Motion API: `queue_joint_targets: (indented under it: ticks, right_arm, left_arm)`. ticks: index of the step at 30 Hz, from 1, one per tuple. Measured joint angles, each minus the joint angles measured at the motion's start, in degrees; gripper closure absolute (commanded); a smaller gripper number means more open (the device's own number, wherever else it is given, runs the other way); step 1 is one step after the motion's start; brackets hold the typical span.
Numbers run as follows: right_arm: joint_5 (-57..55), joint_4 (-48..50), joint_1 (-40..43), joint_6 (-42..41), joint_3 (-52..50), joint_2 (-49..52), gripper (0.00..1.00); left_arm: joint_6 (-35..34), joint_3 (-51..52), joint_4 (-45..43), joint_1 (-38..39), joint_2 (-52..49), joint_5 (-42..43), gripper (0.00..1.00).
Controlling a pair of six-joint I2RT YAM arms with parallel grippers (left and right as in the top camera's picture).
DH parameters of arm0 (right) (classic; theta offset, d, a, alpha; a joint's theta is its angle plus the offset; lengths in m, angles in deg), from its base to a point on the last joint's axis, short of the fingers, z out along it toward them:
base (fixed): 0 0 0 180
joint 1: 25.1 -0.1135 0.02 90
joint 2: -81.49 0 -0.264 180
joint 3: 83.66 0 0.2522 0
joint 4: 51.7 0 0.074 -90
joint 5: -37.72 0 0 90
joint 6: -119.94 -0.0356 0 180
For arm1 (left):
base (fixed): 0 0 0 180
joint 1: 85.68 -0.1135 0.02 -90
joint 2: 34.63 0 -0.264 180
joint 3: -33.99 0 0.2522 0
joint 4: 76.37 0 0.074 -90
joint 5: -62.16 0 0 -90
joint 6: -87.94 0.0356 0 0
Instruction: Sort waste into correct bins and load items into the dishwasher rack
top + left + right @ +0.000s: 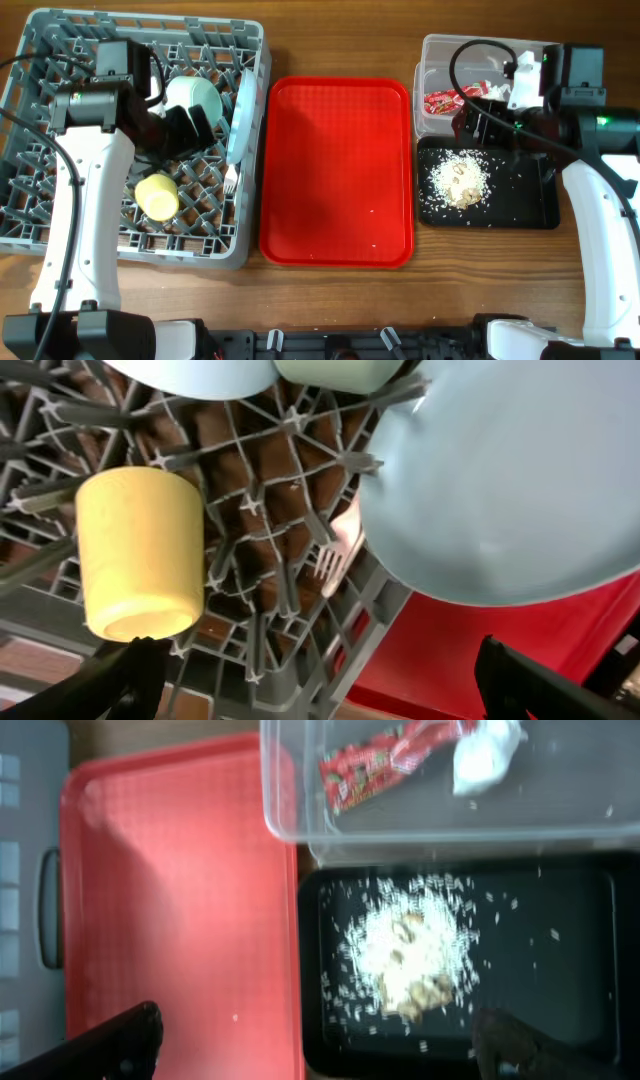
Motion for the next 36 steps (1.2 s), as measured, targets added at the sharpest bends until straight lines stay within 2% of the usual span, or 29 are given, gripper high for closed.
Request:
queue_joint_targets:
  ticks: [5, 9, 12, 16, 21, 36]
  right_arm:
    - [-0.8, 3.8, 0.0, 0.2, -5.7, -9.2, 0.00]
    - [-0.9, 8.8, 0.0, 0.2, -15.0, -24.4, 0.00]
    - [-0.9, 8.7, 0.0, 0.2, -21.3, -37.0, 0.00]
    - [-0.8, 6.1, 0.0, 0.2, -23.6, -46.1, 0.00]
    - [-0.9, 5.3, 0.0, 0.2, -23.7, -49.4, 0.00]
    - [-1.9, 5.0, 0.0, 1.2, -23.8, -49.4, 0.00]
  left_arm:
    - [0.0, 5.0, -3.5, 0.0, 7.1, -1.8, 0.00]
    - [1.1, 13.5, -10.3, 0.2, 22.2, -1.9, 0.00]
    - [2.7, 21.1, -14.6, 1.2, 34.7, -1.9, 0.00]
    - [3.3, 30.7, -17.1, 2.6, 47.0, -1.9, 0.00]
    - [3.3, 33.4, -16.7, 2.6, 52.6, -1.9, 0.00]
    - [3.3, 33.4, -15.5, 2.6, 52.9, -1.9, 0.00]
